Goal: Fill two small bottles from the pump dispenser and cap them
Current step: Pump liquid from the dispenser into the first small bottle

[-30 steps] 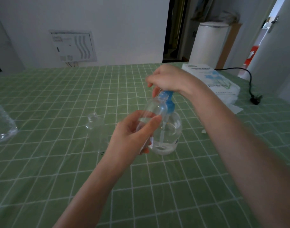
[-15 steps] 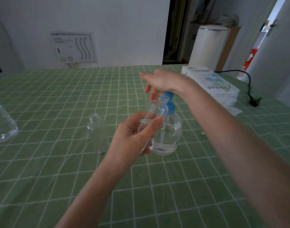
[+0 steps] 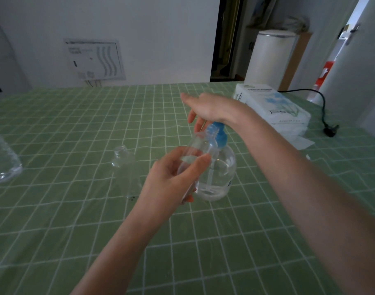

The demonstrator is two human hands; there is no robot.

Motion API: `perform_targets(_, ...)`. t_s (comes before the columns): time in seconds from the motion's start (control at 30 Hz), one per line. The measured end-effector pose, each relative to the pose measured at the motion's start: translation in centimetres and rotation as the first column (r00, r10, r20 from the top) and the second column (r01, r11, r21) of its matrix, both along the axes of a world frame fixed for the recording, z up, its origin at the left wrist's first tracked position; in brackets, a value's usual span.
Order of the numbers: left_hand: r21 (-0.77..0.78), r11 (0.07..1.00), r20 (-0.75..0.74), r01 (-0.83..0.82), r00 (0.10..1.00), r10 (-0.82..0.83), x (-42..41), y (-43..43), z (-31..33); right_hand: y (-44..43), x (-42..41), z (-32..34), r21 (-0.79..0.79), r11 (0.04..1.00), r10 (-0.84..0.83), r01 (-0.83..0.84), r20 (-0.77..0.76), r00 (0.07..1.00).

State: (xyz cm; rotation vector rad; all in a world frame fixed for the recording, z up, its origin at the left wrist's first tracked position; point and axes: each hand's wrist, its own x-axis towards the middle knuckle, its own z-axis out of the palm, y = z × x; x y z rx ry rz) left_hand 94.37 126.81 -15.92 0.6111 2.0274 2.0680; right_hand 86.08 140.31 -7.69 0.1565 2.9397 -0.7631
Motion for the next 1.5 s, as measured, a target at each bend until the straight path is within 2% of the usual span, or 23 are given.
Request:
perform_targets(0.4,0.012,1.000,0.001,-0.002,1.000,0.002,0.0,0.1,0.2,0.2,-0.2,0.0,0.042,0.999,0.011,-0.008,-0.063,0.998)
perform_targets(0.93,0.015,1.000,-0.002,-0.001,1.000,0.001,0.0,0.1,0.2,0.0,-0.3,0.6,0.001,1.000,-0.001,0.001,-0.063,0.998)
perform_targets(1.33,0.014,1.000,0.031,-0.013,0.999,0.013,0.1,0.1,-0.2,0.0,-0.1,-0.7,0.038,0.999,0.014,-0.013,-0.009,1.000)
perform_targets(1.5,0.010,1.000,0.025,-0.003,1.000,0.003,0.0,0.2,-0.2,0.0,-0.1,-0.3,0.014,1.000,0.014,-0.013,-0.049,0.999)
